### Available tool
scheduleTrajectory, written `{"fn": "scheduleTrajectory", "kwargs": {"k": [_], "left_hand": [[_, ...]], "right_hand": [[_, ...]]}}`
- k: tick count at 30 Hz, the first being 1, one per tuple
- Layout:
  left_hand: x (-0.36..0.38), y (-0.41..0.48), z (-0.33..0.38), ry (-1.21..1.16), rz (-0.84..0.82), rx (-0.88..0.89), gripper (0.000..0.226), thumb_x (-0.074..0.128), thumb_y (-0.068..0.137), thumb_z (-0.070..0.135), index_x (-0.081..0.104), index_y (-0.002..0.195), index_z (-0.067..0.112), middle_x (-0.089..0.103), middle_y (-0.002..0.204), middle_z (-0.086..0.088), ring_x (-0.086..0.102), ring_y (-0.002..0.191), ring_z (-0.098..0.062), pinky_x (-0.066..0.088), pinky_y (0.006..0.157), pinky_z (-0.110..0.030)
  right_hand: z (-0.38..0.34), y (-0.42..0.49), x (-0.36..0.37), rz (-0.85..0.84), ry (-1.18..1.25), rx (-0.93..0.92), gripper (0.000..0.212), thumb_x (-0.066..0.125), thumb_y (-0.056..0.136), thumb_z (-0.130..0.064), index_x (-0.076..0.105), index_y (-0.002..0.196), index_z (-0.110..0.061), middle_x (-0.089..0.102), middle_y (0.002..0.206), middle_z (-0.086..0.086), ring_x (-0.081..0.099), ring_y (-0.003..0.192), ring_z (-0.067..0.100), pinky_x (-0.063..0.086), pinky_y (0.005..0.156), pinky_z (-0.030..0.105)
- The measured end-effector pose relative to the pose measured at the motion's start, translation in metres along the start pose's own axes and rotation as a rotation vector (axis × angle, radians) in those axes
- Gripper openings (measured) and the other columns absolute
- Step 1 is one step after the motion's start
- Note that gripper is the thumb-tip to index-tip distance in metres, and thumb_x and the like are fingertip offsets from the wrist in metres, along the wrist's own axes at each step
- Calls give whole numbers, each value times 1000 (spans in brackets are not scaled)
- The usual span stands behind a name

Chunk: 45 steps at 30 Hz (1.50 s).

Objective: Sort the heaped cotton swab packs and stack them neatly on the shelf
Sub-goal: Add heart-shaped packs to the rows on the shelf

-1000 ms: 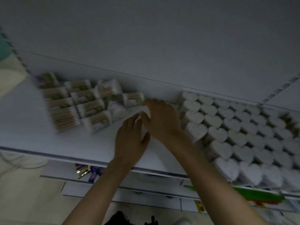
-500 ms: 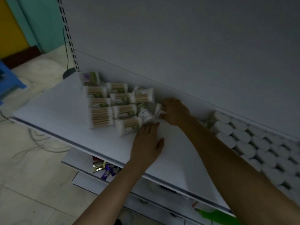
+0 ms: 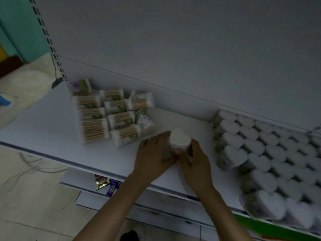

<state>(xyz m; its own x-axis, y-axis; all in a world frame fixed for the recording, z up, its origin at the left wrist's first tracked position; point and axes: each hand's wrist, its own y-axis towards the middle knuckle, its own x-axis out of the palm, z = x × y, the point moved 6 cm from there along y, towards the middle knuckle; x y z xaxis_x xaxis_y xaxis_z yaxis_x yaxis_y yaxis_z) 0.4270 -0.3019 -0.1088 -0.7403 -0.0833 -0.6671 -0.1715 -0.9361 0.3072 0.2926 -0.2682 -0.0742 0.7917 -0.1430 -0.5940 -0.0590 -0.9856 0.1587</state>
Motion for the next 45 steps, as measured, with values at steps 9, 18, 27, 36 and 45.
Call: {"fn": "scheduleTrajectory", "kwargs": {"k": [9, 18, 27, 36, 45], "left_hand": [[-3, 1, 9, 28, 7, 137, 52, 59, 75, 45, 57, 117, 14, 67, 95, -1, 59, 81, -18, 35, 70, -21], [28, -44, 52, -57, -59, 147, 44, 53, 81, 50, 63, 105, 14, 65, 94, 1, 59, 82, -17, 42, 75, -32], [74, -45, 109, 25, -119, 104, 38, 46, 83, 44, 62, 100, 14, 65, 91, -1, 60, 80, -20, 30, 71, -27], [87, -46, 116, 149, -85, 241, 51, 41, 87, 43, 64, 116, 8, 68, 100, -4, 55, 90, -18, 28, 75, -22], [92, -48, 115, 254, -163, 258, 55, 38, 90, 44, 60, 125, 7, 69, 103, -7, 60, 90, -24, 36, 73, -29]], "right_hand": [[-33, -27, -3, 219, -420, -263, 56, 50, 92, -36, 44, 138, -5, 47, 141, 12, 38, 131, 20, 29, 109, 31], [-39, -66, -43, 338, -667, -311, 31, 50, 80, -16, 71, 102, -10, 70, 106, 5, 46, 101, 21, 31, 79, 30], [-7, -94, -91, 257, -815, -87, 39, 55, 82, -17, 64, 119, -6, 63, 120, 18, 63, 105, 32, 47, 88, 37], [-1, -84, -105, 288, -894, -77, 30, 58, 73, -18, 72, 98, -8, 70, 104, 10, 66, 94, 26, 33, 85, 36], [2, -86, -106, 274, -888, -91, 36, 48, 74, -18, 72, 99, -7, 70, 103, 12, 65, 95, 26, 32, 88, 34]]}}
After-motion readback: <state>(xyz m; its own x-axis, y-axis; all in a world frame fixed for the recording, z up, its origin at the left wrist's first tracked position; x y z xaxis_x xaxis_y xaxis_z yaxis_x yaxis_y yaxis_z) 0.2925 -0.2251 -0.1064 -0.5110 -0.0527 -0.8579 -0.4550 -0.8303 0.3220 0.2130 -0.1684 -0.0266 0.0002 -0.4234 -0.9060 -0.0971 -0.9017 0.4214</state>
